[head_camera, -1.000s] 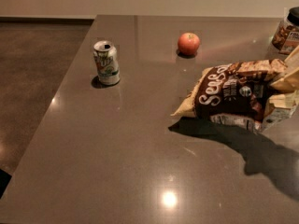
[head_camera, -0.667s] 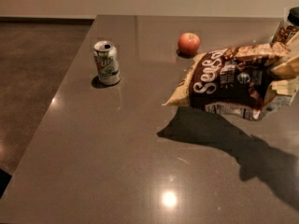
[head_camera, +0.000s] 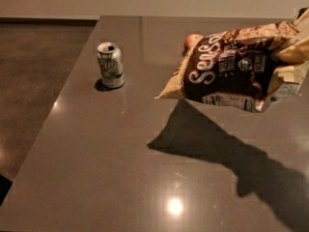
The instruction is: Pick brown chip bag
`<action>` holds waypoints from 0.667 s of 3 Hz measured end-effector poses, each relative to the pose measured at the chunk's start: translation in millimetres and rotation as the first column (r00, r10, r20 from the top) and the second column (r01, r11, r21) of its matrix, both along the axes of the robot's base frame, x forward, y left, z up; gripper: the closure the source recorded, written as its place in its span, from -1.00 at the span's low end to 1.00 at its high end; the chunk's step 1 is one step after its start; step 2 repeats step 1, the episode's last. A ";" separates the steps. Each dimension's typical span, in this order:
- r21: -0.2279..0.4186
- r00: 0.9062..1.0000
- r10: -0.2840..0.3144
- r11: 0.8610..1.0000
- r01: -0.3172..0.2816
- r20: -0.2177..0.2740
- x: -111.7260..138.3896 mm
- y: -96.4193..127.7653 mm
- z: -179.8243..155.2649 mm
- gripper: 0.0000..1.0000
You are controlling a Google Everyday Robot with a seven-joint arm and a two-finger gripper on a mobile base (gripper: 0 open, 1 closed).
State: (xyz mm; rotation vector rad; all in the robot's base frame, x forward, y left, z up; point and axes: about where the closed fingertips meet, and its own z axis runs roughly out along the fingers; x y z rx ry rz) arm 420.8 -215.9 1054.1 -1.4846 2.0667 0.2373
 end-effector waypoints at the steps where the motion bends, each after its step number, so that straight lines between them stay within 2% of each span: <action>1: 0.000 1.000 0.000 1.000 0.000 0.000 0.0 0.0 0.0 1.00; 2: 0.000 1.000 0.000 1.000 0.000 0.000 0.0 0.0 0.0 1.00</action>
Offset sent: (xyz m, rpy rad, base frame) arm 0.0000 0.0000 0.0000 0.0000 0.0000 0.0000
